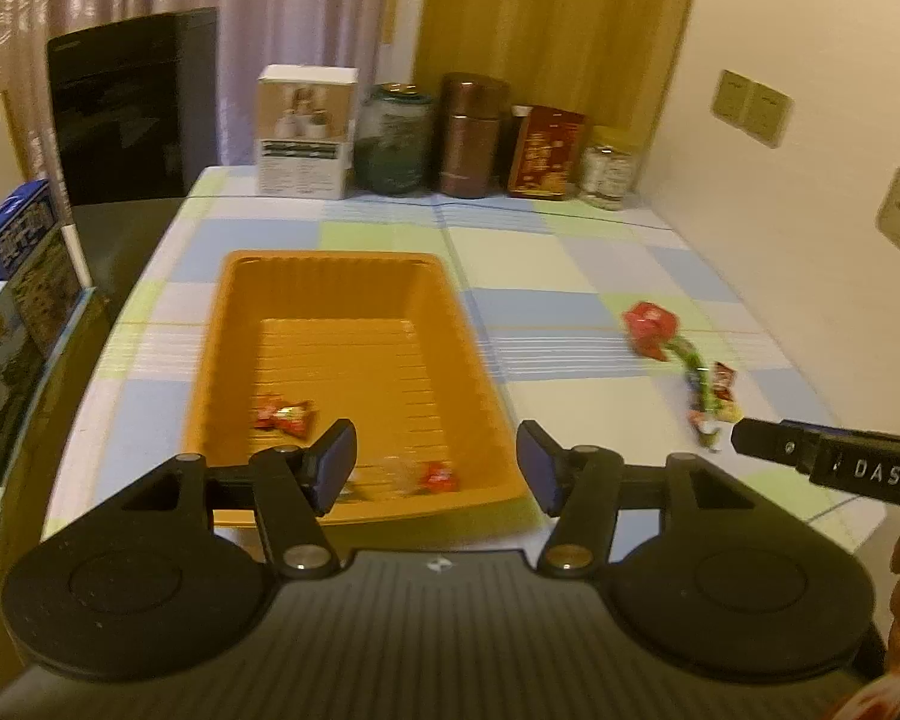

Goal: Organize snacks
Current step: 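Move both open tools back toward the remaining snacks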

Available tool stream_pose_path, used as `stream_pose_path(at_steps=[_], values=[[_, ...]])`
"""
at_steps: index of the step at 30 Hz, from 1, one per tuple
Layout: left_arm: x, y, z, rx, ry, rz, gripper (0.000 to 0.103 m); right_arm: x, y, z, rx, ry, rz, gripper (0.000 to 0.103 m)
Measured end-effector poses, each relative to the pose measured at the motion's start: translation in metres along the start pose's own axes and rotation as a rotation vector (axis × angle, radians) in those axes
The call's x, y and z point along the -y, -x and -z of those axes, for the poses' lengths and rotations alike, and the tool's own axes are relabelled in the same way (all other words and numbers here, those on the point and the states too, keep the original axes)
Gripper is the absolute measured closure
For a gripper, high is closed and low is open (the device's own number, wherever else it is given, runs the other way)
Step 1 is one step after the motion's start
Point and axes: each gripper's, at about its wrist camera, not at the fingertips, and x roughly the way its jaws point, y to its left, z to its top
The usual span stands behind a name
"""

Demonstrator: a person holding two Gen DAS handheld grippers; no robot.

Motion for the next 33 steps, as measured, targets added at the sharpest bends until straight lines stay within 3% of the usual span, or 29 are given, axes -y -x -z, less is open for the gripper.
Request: stream_pose_path(at_steps=[16, 33], values=[[0.079, -0.012, 0.006, -0.033, -0.087, 0.11, 0.035, 0.083, 0.055, 0.016, 0.044, -0.1, 0.157, 0.051], [0.141, -0.059, 0.005, -0.081, -0.183, 0.185, 0.032, 0.142, 0.048, 0.023, 0.028, -0.154, 0.212, 0.051]])
